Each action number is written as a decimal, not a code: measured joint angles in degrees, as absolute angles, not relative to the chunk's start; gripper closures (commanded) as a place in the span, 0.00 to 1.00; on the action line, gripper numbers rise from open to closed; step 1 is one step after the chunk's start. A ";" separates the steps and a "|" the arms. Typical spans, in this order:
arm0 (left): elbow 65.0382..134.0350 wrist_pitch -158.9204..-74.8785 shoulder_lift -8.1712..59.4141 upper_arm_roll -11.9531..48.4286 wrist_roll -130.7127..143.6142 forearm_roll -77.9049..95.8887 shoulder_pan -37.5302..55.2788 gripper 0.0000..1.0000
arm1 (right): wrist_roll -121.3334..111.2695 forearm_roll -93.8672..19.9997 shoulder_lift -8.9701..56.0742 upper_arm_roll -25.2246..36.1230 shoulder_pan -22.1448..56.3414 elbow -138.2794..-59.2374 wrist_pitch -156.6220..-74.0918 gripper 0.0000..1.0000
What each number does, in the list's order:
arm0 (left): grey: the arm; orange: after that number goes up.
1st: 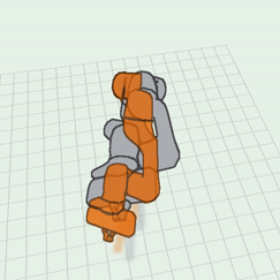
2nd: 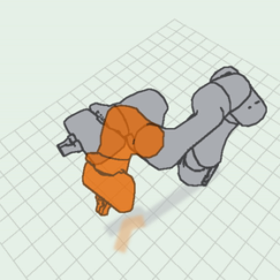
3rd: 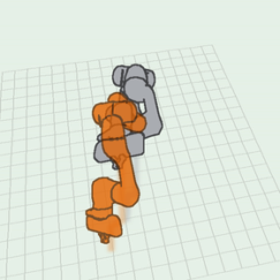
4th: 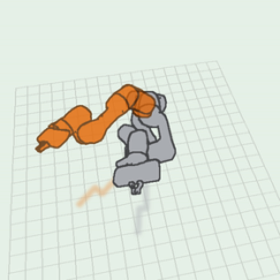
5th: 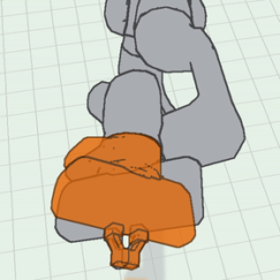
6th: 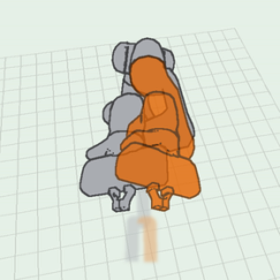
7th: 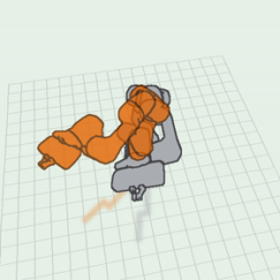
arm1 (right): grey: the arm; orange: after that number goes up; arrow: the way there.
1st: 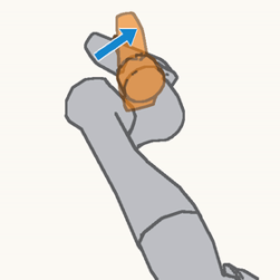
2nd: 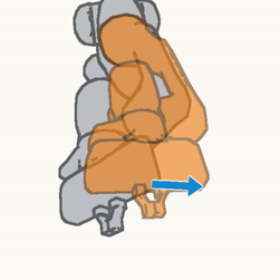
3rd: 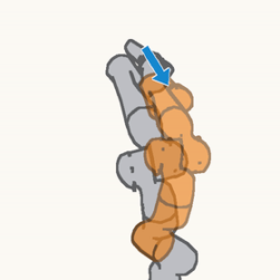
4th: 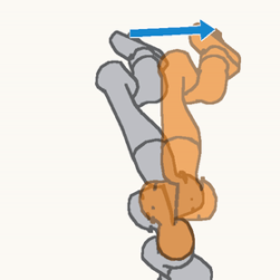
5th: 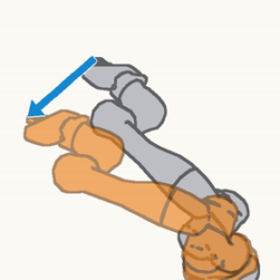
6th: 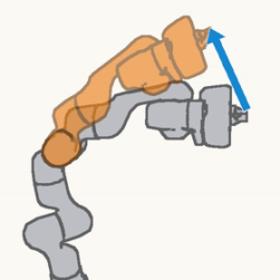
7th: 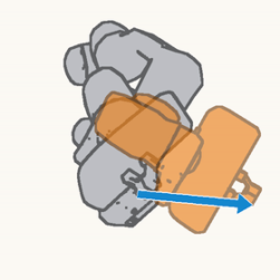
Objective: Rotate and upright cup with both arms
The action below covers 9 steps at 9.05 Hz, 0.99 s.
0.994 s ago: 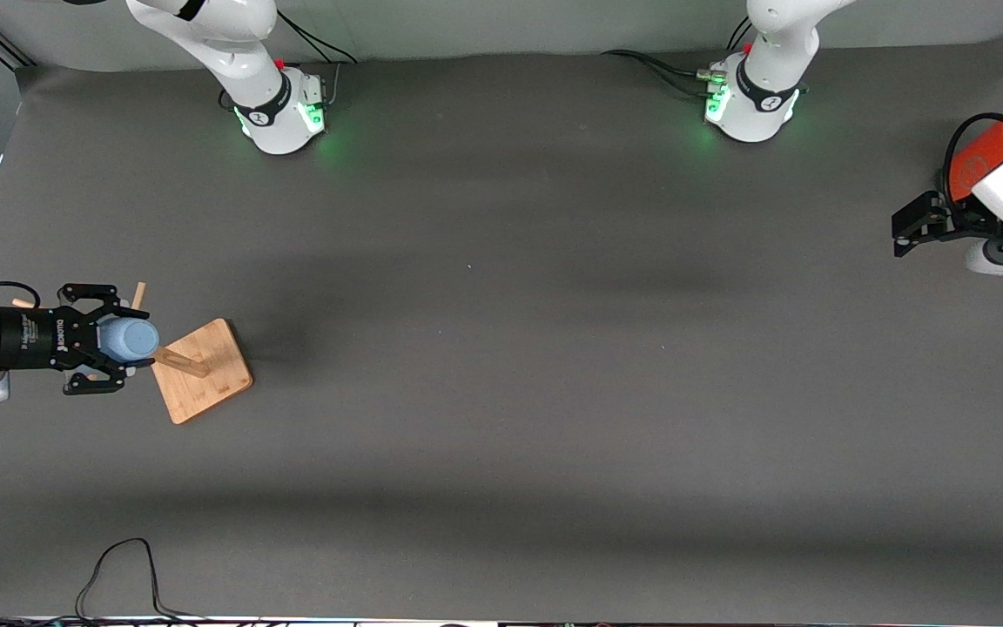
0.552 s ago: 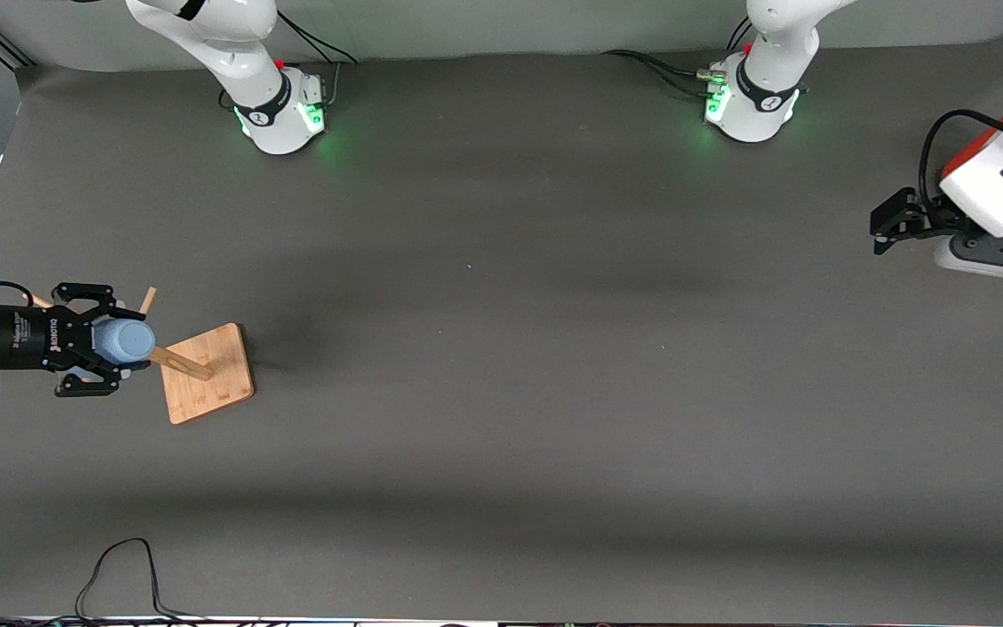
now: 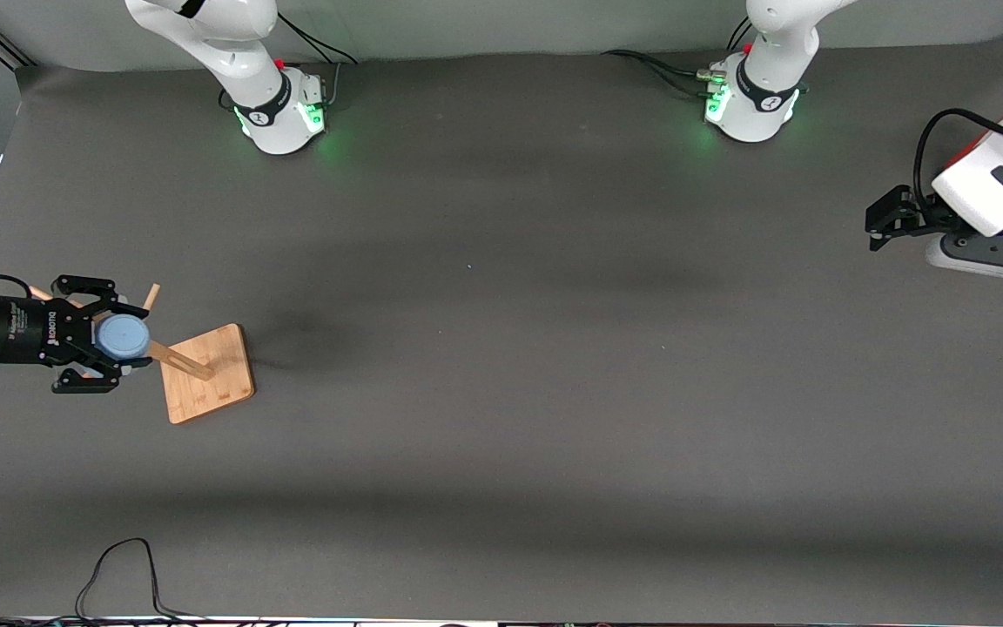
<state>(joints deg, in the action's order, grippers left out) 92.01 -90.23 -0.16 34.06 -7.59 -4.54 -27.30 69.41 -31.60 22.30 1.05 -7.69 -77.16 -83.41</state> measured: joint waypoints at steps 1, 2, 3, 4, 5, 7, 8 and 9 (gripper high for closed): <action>91.66 -89.77 -0.17 34.04 -7.59 -4.58 -27.30 0.00 | 69.64 -31.69 22.15 1.05 -7.05 -77.16 -83.41 0.81; 91.10 -89.04 -0.19 34.02 -7.59 -4.87 -27.30 0.00 | 69.75 -32.00 21.98 0.97 -6.67 -77.06 -83.42 0.83; 90.01 -87.85 -0.21 33.94 -7.59 -5.50 -27.31 0.00 | 69.87 -32.88 21.69 0.69 -6.52 -76.68 -83.43 0.84; 89.41 -87.22 -0.18 33.56 -7.59 -5.84 -27.42 0.00 | 70.02 -33.60 21.30 0.39 -6.30 -76.10 -83.43 0.87; 89.40 -87.16 0.02 32.87 -7.59 -5.91 -27.65 0.00 | 70.23 -33.83 20.90 0.25 -5.85 -75.36 -83.43 0.90; 89.41 -87.16 0.79 31.59 -7.60 -5.91 -28.07 0.00 | 70.53 -33.91 20.35 0.20 -4.93 -74.28 -83.43 0.94; 89.41 -87.15 0.82 31.42 -7.60 -5.91 -28.16 0.00 | 70.61 -34.17 20.09 0.10 -4.47 -73.88 -83.43 0.94; 89.40 -87.09 0.76 31.27 -7.45 -5.91 -28.18 0.00 | 70.68 -34.68 19.71 0.04 -3.63 -73.43 -83.43 0.94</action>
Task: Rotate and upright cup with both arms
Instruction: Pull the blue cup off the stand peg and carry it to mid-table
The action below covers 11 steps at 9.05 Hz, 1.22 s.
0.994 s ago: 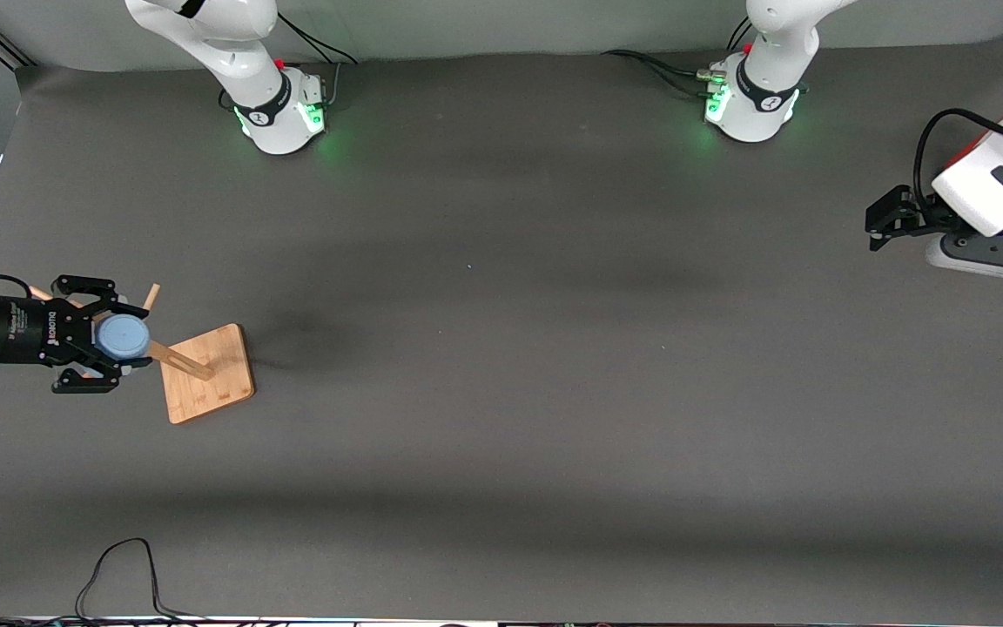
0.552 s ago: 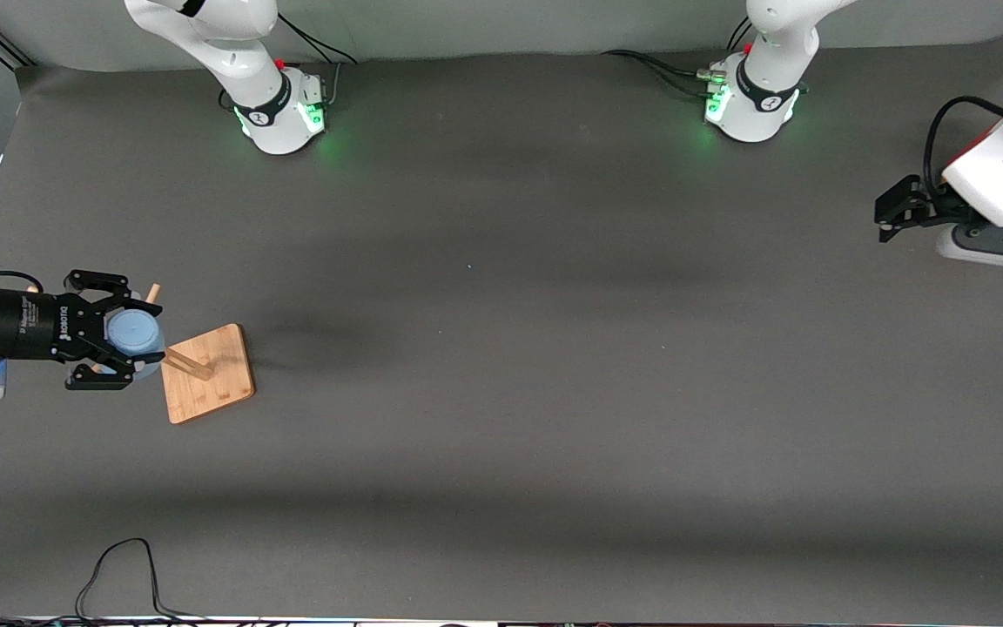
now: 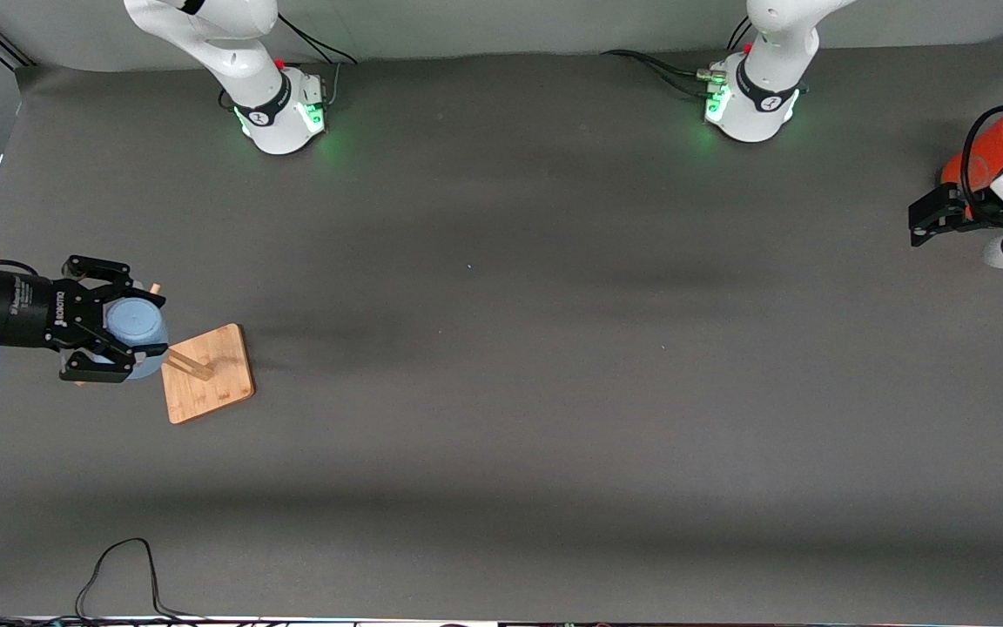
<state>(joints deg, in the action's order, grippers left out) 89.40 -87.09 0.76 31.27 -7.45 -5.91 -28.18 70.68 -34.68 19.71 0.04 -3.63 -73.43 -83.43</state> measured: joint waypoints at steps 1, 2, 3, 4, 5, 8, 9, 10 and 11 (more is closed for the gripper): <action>89.39 -87.06 0.54 30.61 -7.11 -5.50 -28.19 0.00 | 70.77 -35.52 19.48 -0.06 -2.19 -72.52 -83.47 0.94; 89.38 -87.06 -0.14 29.20 -6.78 -4.06 -28.19 0.00 | 70.97 -36.57 19.44 -0.17 0.02 -71.73 -83.93 0.94; 89.39 -86.88 -1.23 27.39 -6.78 -2.61 -28.23 0.00 | 71.20 -37.17 19.49 -0.31 3.00 -71.61 -86.29 0.94; 89.63 -86.31 -2.52 25.87 -6.78 -1.90 -28.32 0.00 | 71.64 -37.24 19.85 -0.37 6.64 -71.87 -90.42 0.94; 90.31 -86.27 -3.88 24.10 -6.84 -0.69 -28.41 0.00 | 71.88 -37.29 20.75 -0.42 9.69 -72.31 -94.11 0.94; 91.59 -86.27 -5.54 22.80 -6.92 0.21 -28.51 0.00 | 71.94 -37.35 25.91 -0.44 17.63 -72.85 -104.28 0.94; 92.14 -86.27 -5.59 22.85 -6.92 0.21 -28.46 0.00 | 71.94 -37.34 28.13 -0.44 20.94 -72.95 -109.44 0.94; 93.03 -86.29 -5.72 22.83 -6.92 0.20 -28.46 0.00 | 71.94 -36.75 30.43 -0.42 24.20 -73.05 -114.40 0.94; 94.35 -87.06 -6.14 22.82 -6.92 0.20 -28.46 0.00 | 71.94 -35.37 32.93 -0.43 27.40 -73.18 -118.94 0.94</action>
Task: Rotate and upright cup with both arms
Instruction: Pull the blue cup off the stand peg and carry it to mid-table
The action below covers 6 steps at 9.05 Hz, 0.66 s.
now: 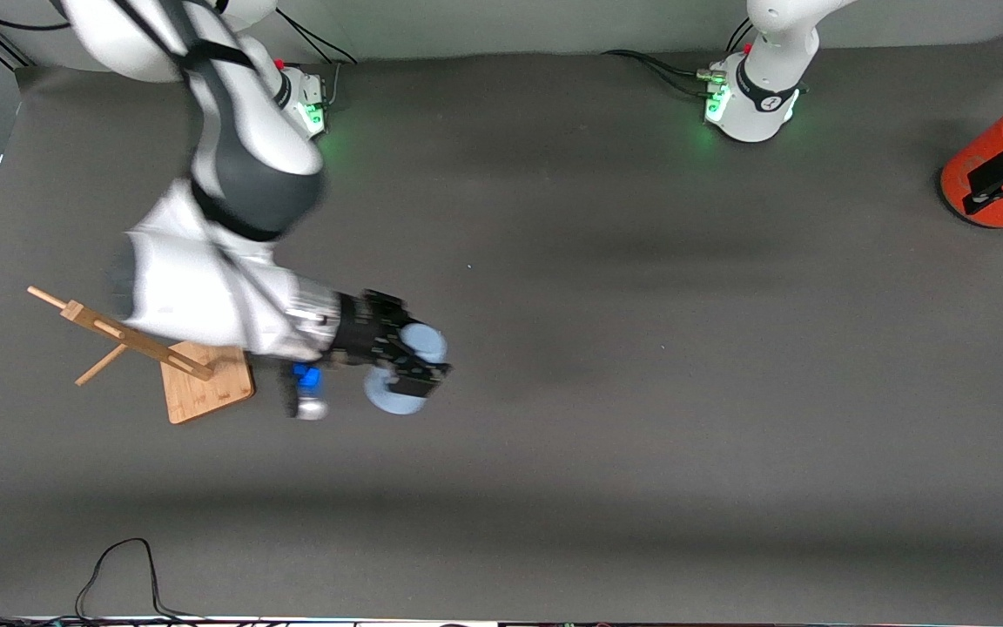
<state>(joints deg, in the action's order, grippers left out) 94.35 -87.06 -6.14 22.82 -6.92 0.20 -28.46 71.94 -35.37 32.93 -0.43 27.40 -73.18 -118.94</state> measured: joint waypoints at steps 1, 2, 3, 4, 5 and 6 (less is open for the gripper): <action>96.13 -88.65 -6.90 22.86 -6.92 0.21 -28.45 0.00 | 72.20 -33.00 35.63 -0.39 30.88 -73.36 -123.74 0.94; 97.46 -89.39 -7.72 22.76 -6.91 0.24 -28.45 0.00 | 73.09 -29.52 38.38 -0.35 34.11 -73.41 -127.33 0.94; 98.05 -89.65 -8.27 22.49 -6.91 0.28 -28.46 0.00 | 73.71 -24.85 41.27 -0.32 37.10 -73.36 -129.63 0.94; 98.32 -89.74 -8.54 22.32 -6.91 0.32 -28.46 0.00 | 73.95 -19.72 43.93 -0.33 39.56 -73.27 -131.89 0.94; 98.47 -89.87 -8.67 22.31 -6.91 0.40 -28.46 0.00 | 74.03 -15.15 46.46 -0.36 41.64 -73.04 -134.06 0.94; 98.48 -90.00 -8.76 22.30 -6.91 0.45 -28.45 0.00 | 74.02 -10.55 49.21 -0.38 43.89 -72.29 -135.50 0.94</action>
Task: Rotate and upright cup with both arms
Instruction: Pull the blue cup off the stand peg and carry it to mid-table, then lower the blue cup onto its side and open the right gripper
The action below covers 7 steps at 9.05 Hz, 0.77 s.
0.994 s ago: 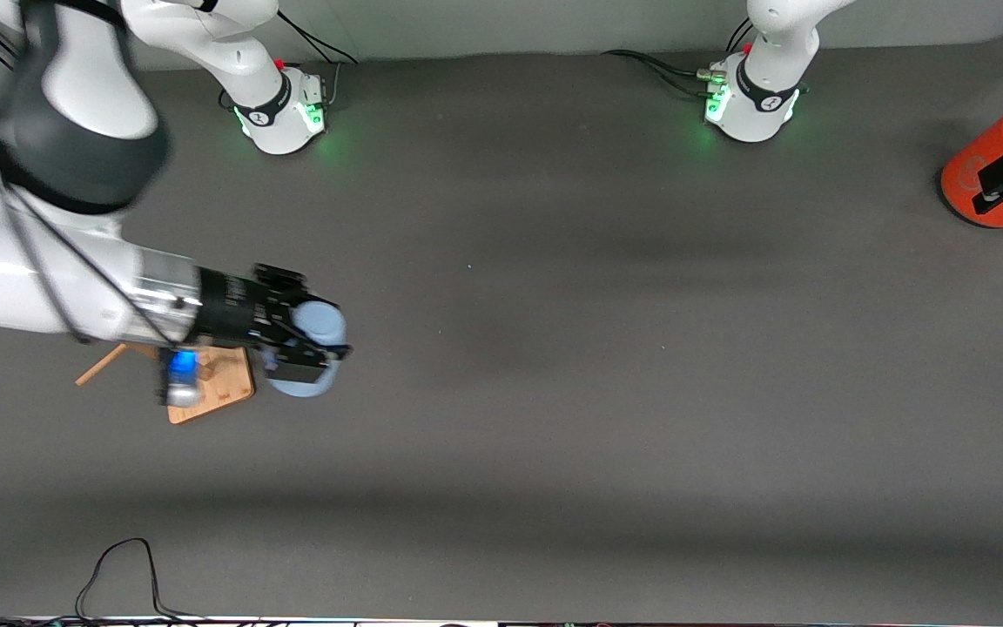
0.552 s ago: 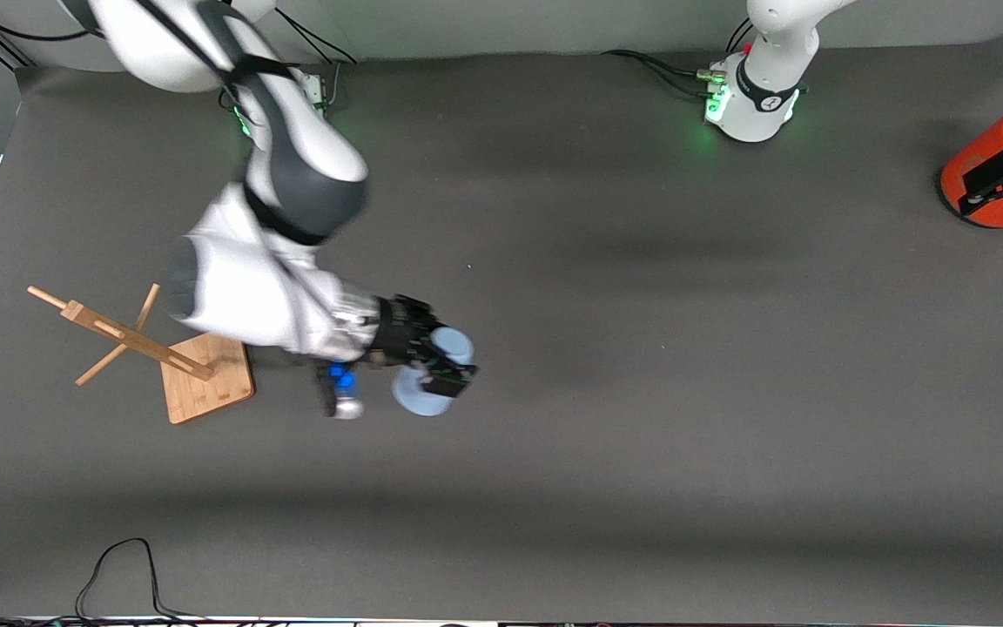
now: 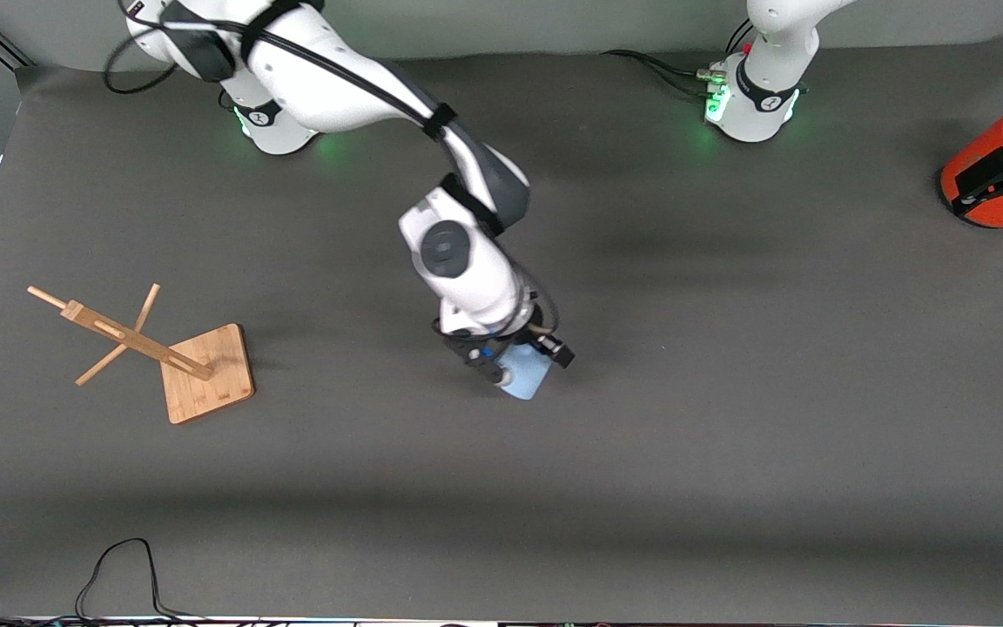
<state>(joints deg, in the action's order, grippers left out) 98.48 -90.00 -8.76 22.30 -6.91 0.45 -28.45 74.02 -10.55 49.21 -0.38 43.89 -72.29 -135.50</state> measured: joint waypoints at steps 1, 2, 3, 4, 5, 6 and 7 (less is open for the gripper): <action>98.51 -90.09 -8.81 22.26 -6.91 0.48 -28.46 0.00 | 74.07 -6.52 51.56 -0.40 46.05 -71.17 -136.24 0.94; 98.67 -90.29 -8.80 22.17 -6.91 0.49 -28.47 0.00 | 74.08 -4.21 53.59 -0.36 48.33 -69.70 -136.46 0.94; 99.05 -90.63 -8.80 22.12 -6.91 0.51 -28.48 0.00 | 74.08 -3.09 54.98 -0.29 50.72 -68.51 -136.50 0.94; 99.53 -90.77 -8.79 22.12 -6.92 0.57 -28.47 0.00 | 74.08 -2.12 55.70 -0.19 52.80 -67.97 -136.48 0.93; 99.93 -90.89 -8.79 22.17 -6.92 0.65 -28.40 0.00 | 74.08 -1.56 56.23 -0.06 54.23 -67.96 -136.48 0.86; 100.21 -91.01 -8.78 22.26 -6.92 0.70 -28.35 0.00 | 74.09 -1.22 56.87 0.18 54.76 -67.96 -136.73 0.78; 100.59 -91.56 -8.74 22.29 -6.92 0.71 -28.34 0.00 | 74.18 -1.05 57.84 0.48 54.71 -67.98 -138.14 0.61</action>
